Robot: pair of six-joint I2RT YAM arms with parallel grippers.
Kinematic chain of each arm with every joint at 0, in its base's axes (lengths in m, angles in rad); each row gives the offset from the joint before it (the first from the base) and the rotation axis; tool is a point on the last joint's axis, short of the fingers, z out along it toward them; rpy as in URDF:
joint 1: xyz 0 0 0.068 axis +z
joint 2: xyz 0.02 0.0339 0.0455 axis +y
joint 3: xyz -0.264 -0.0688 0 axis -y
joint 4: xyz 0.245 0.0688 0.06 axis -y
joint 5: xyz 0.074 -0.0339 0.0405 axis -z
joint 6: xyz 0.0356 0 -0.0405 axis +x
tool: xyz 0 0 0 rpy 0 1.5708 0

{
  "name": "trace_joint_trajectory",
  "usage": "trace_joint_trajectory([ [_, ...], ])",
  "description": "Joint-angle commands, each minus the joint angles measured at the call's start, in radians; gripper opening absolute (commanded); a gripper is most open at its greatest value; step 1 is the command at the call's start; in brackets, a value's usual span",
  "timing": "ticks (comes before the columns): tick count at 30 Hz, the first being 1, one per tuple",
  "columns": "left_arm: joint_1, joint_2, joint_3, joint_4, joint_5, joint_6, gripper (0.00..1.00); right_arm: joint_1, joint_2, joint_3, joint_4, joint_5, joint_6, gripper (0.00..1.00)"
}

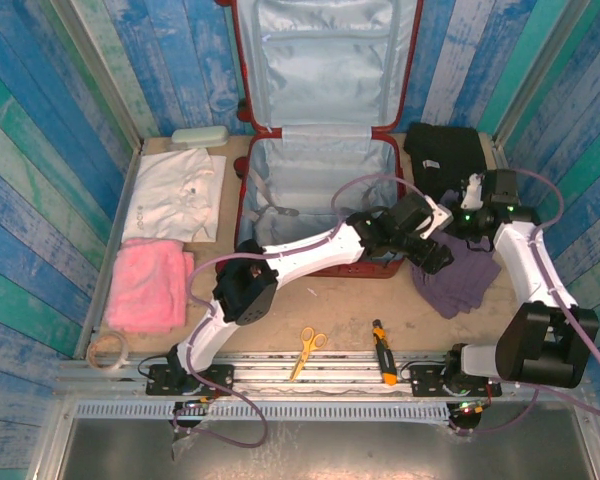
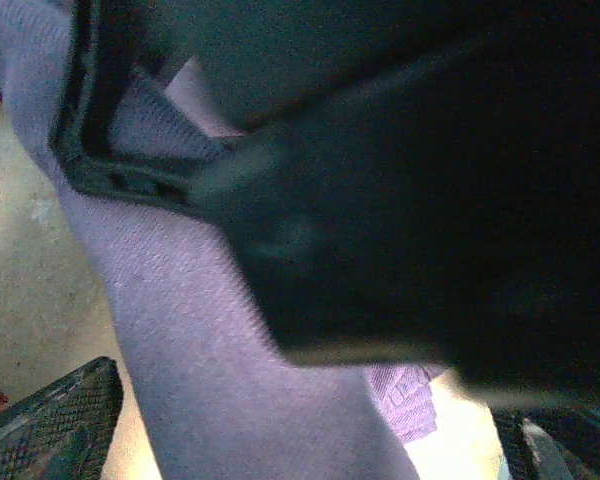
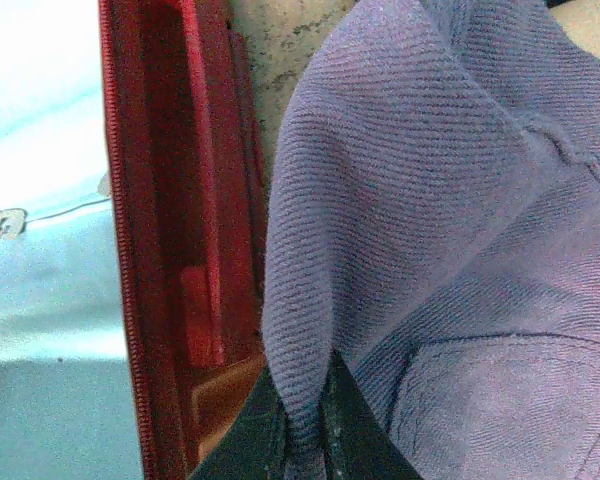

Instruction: Pack the luggage

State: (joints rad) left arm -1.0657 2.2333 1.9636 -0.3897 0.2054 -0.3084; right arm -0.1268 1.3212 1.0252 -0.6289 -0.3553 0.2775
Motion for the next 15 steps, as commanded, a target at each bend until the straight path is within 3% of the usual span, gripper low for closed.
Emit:
trace_joint_trajectory([
  [1, 0.057, 0.067, -0.024, 0.008, 0.022, -0.126, 0.94, -0.002, -0.03, 0.03, 0.005, -0.071, 0.01, 0.01],
  [10, 0.079, -0.012, -0.179, 0.234, 0.194, -0.158, 0.6, -0.006, -0.02, 0.02, 0.046, -0.111, 0.035, 0.01],
  [15, 0.052, -0.028, -0.184, 0.204, 0.189, -0.088, 0.69, -0.007, -0.001, 0.029, 0.049, -0.105, 0.043, 0.01],
])
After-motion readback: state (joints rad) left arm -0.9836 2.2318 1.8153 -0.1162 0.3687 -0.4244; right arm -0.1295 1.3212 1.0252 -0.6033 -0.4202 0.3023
